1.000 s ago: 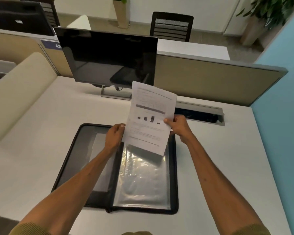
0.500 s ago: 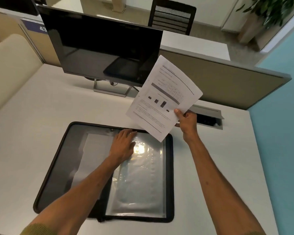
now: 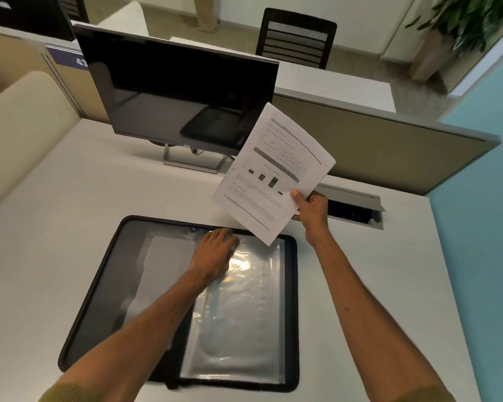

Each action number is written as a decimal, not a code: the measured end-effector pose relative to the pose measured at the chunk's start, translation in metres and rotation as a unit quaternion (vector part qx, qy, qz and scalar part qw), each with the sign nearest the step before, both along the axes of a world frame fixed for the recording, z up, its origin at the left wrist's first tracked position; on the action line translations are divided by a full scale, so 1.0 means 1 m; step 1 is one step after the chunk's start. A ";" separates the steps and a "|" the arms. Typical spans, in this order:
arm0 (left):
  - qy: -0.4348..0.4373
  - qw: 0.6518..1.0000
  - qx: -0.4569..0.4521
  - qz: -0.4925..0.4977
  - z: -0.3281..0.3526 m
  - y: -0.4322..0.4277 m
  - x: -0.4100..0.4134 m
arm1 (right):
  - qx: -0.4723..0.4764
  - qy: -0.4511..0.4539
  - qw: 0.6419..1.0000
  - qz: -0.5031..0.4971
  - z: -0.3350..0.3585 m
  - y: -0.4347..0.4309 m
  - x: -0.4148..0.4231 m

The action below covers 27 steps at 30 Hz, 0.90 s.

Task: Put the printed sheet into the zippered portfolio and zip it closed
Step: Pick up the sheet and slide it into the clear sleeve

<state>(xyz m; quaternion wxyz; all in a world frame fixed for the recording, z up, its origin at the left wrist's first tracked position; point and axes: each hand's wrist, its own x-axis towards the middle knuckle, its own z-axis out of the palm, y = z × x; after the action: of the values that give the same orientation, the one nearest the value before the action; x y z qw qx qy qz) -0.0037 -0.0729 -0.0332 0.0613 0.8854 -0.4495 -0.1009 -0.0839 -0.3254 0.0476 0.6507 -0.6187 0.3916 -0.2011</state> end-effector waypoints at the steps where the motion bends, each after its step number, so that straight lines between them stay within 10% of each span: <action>1: -0.003 1.000 0.000 -0.002 0.000 0.000 -0.001 | -0.002 0.001 1.000 0.000 0.000 0.000 0.000; 27: 0.107 0.990 -0.083 0.024 0.014 0.007 0.025 | -0.100 -0.003 0.995 -0.017 0.003 0.035 0.040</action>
<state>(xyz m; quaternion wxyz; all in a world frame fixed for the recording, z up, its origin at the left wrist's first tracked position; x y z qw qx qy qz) 0.0217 -0.0656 -0.0188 0.1848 0.8717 -0.4261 -0.1562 -0.0437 -0.2904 0.0505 0.5833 -0.6733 0.3777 -0.2525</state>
